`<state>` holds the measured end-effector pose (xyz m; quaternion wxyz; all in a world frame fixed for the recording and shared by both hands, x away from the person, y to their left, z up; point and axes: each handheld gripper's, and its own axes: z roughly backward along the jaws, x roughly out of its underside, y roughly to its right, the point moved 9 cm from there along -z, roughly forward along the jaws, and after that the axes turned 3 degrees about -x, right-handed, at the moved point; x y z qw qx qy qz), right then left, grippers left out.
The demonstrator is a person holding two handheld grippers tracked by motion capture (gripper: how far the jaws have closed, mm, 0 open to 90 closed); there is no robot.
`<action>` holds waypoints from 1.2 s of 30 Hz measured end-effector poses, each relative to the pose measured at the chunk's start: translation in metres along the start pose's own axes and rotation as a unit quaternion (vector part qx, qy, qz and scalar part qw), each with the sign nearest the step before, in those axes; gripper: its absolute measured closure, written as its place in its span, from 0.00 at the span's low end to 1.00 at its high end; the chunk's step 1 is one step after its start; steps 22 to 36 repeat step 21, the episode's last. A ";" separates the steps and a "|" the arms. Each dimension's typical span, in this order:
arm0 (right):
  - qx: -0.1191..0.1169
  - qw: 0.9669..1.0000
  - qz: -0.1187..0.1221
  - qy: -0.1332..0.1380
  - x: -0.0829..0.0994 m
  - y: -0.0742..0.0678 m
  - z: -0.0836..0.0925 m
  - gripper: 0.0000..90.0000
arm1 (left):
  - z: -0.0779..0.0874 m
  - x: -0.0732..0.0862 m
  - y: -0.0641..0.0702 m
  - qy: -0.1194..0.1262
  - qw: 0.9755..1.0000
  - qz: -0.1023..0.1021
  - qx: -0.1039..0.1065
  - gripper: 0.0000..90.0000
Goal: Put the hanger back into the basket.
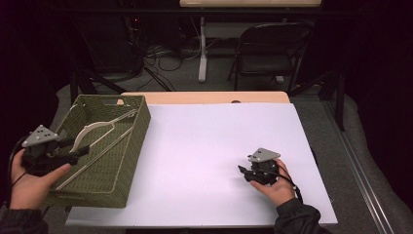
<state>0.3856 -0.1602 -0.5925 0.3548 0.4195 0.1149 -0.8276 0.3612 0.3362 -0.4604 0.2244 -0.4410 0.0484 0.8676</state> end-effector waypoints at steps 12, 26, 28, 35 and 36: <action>0.004 1.000 -0.005 -0.007 0.000 0.001 0.006 0.50 | -0.012 -0.010 0.096 0.059 0.995 0.007 0.075 0.44; 0.000 1.000 -0.012 0.003 0.004 0.000 0.013 0.50 | -0.042 -0.001 0.154 0.048 0.991 -0.023 0.121 0.44; 0.000 1.000 -0.012 0.003 0.004 0.000 0.013 0.50 | -0.042 -0.001 0.154 0.048 0.991 -0.023 0.121 0.44; 0.000 1.000 -0.012 0.003 0.004 0.000 0.013 0.50 | -0.042 -0.001 0.154 0.048 0.991 -0.023 0.121 0.44; 0.000 1.000 -0.012 0.003 0.004 0.000 0.013 0.50 | -0.042 -0.001 0.154 0.048 0.991 -0.023 0.121 0.44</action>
